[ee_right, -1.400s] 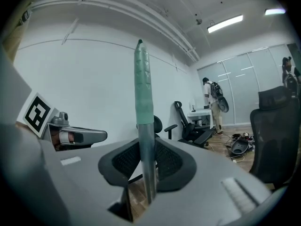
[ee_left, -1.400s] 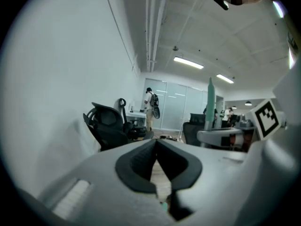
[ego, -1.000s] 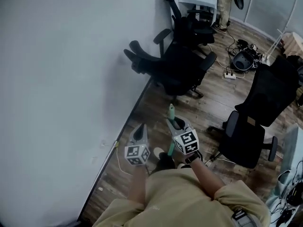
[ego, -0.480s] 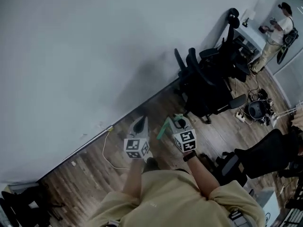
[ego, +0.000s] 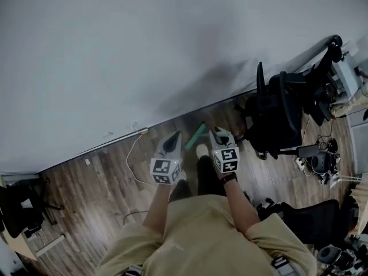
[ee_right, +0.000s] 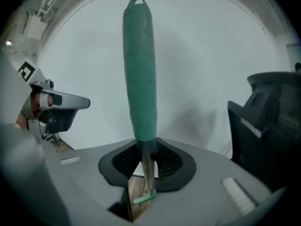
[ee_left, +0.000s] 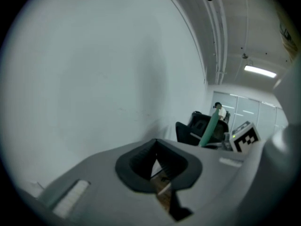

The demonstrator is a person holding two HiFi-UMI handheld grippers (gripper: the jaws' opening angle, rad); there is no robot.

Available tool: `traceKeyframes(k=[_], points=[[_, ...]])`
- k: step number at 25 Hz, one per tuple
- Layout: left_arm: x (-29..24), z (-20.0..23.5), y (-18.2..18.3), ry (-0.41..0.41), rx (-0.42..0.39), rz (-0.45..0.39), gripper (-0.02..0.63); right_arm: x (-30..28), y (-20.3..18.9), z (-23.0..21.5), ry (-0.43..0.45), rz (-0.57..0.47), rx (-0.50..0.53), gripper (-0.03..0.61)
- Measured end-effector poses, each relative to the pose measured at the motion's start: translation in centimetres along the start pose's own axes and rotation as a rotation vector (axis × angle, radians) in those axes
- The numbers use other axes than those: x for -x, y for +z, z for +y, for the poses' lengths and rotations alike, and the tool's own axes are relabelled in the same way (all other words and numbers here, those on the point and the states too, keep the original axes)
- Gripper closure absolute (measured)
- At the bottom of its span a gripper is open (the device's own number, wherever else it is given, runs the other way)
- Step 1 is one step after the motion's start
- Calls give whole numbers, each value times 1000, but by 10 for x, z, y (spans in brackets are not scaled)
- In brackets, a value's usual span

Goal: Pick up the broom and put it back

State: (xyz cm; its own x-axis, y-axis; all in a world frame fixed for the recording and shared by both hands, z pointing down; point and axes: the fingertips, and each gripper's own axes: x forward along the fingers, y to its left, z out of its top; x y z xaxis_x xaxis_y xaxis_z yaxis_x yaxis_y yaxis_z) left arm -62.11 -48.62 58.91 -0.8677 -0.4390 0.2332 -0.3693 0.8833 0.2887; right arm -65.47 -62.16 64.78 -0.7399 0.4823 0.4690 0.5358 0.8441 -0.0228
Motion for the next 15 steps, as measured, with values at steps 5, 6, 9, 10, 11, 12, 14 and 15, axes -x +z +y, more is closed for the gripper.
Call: traceKeyframes(k=[5,6,9,10,11,12,14,15], points=[[-32,28,-46,65,-15,106,614,-76,-58,-35,-8,88,-138,497],[-37,35,-57,84,-3,130,614,-89,-70,-38,-11,110,-166,497],[-47,56,-91,133,44,188,614,-121,-106,-28,21,169,-204,497],[-53,62,-101,134,59,197,614,-130,-118,-25,31,187,-205,497],[-59,69,-110,127,76,199,614,-139,-129,-24,31,204,-208,495],[-66,76,-118,120,95,199,614,-147,-141,-26,21,220,-218,495],[-79,94,-132,120,118,206,614,-165,-162,-31,0,252,-240,494],[-84,103,-138,126,120,214,614,-174,-171,-32,1,266,-241,494]])
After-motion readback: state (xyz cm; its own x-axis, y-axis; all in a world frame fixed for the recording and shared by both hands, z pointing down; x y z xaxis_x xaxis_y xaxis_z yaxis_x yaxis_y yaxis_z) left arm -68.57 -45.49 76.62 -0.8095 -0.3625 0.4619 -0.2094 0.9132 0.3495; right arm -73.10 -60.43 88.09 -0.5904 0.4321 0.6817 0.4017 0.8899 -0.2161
